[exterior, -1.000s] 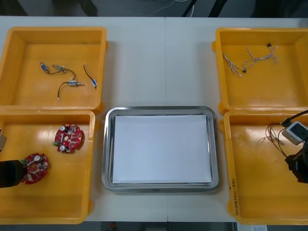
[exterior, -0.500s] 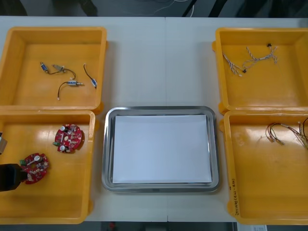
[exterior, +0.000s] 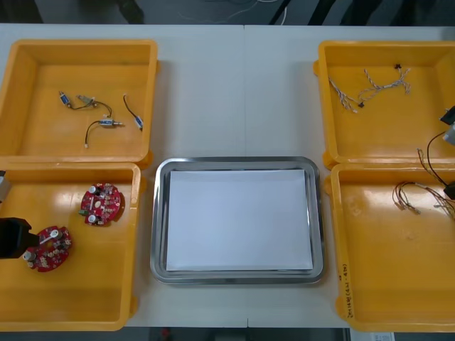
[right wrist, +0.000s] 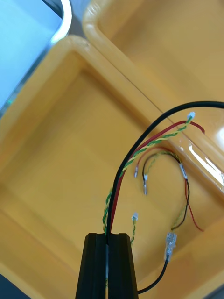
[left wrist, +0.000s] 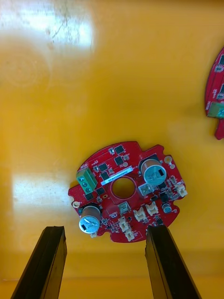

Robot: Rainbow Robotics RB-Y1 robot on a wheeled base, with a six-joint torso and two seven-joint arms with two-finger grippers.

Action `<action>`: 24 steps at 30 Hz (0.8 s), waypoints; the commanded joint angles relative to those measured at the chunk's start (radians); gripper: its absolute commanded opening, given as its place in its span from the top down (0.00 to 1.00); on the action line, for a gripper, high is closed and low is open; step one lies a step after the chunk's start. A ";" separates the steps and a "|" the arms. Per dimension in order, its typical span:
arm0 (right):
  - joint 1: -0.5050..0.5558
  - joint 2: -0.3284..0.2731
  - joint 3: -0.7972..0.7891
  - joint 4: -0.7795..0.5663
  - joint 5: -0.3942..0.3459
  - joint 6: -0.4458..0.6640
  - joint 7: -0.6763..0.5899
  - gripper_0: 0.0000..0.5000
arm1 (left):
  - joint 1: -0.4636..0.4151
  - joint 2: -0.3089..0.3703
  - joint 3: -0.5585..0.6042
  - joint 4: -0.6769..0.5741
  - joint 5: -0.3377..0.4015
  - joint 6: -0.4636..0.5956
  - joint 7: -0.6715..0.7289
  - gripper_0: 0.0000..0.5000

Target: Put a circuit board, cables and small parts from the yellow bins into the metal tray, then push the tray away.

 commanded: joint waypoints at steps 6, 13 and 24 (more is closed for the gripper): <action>-0.181 -0.043 0.142 -0.066 -0.002 0.061 -0.047 1.00 | -0.105 0.033 0.060 -0.031 0.023 0.116 0.156 0.00; -0.280 -0.046 0.287 -0.135 0.033 0.074 -0.061 1.00 | -0.140 0.034 0.083 -0.030 -0.003 0.171 0.269 0.00; -0.464 -0.046 0.516 -0.150 0.029 0.074 -0.101 1.00 | -0.205 0.022 0.080 0.067 -0.012 0.171 0.337 0.00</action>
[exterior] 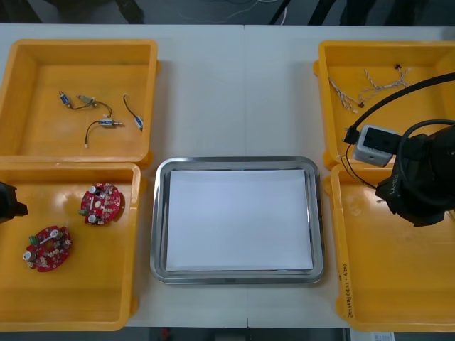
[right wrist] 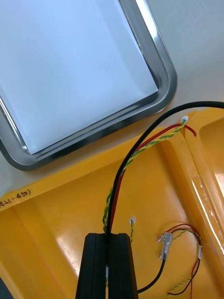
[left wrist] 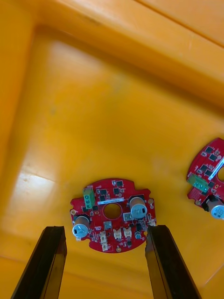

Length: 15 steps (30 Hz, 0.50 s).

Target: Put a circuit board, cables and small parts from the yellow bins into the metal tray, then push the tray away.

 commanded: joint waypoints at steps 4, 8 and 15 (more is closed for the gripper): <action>-0.144 -0.040 0.159 -0.039 0.011 0.004 -0.053 1.00 | -0.046 0.015 0.004 0.090 -0.005 -0.028 -0.020 0.00; -0.171 -0.037 0.207 -0.050 0.040 0.004 -0.062 1.00 | -0.044 0.015 -0.025 0.122 -0.015 -0.049 -0.018 0.00; -0.182 -0.030 0.224 -0.055 0.050 0.004 -0.073 1.00 | -0.044 0.015 -0.065 0.144 -0.023 -0.082 -0.008 0.00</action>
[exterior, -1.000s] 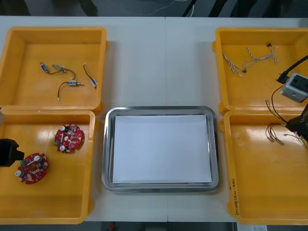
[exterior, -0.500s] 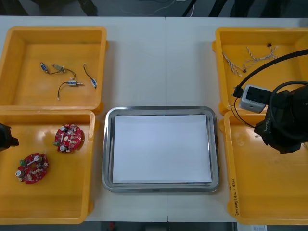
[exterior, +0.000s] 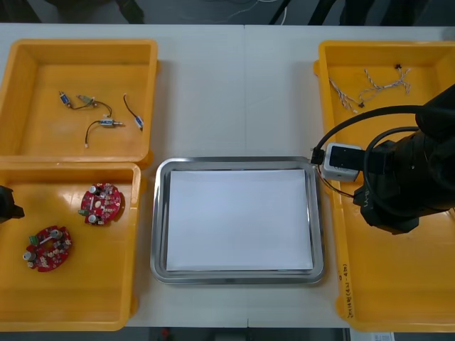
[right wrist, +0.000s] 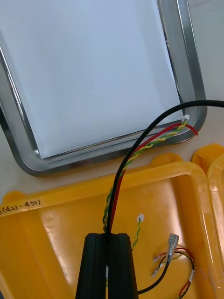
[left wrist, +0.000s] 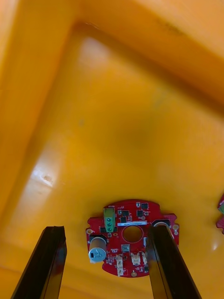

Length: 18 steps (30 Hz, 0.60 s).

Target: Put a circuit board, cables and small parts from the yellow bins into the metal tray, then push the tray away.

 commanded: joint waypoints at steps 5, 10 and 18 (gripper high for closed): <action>-0.033 -0.029 0.008 -0.029 0.010 0.008 -0.049 1.00 | -0.022 0.015 -0.073 0.045 -0.018 -0.077 -0.008 0.00; -0.033 -0.026 0.008 -0.029 0.010 0.013 -0.051 1.00 | -0.021 0.015 -0.102 0.080 -0.021 -0.115 -0.012 0.00; -0.033 -0.023 0.008 -0.027 0.016 0.017 -0.051 1.00 | 0.019 0.017 -0.136 0.091 -0.027 -0.181 -0.012 0.00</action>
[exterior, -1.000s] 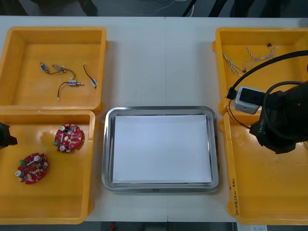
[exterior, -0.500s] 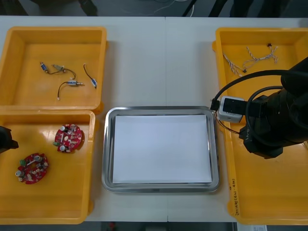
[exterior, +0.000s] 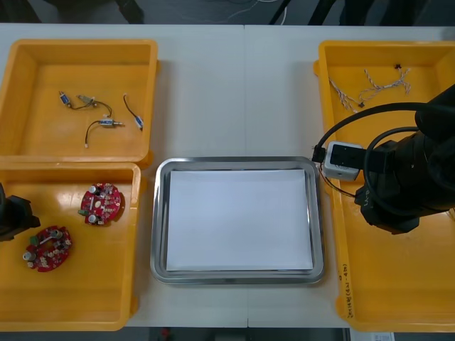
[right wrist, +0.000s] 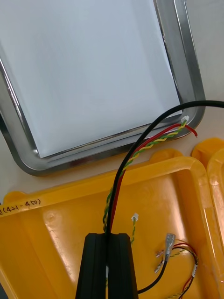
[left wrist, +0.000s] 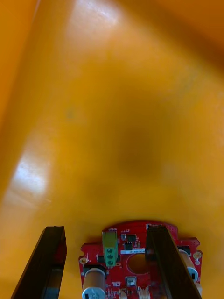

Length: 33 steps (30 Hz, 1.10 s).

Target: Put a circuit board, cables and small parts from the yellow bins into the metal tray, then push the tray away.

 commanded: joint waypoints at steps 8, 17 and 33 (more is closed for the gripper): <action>-0.031 -0.023 0.007 -0.026 0.009 0.006 -0.020 1.00 | 0.088 0.017 -0.015 -0.018 -0.015 -0.106 -0.038 0.00; -0.031 -0.023 0.007 -0.026 -0.002 0.020 -0.020 1.00 | 0.117 0.017 -0.015 -0.023 -0.009 -0.135 -0.054 0.00; -0.031 -0.023 0.007 -0.026 0.003 0.045 -0.023 1.00 | 0.128 0.015 -0.015 -0.038 -0.003 -0.140 -0.055 0.00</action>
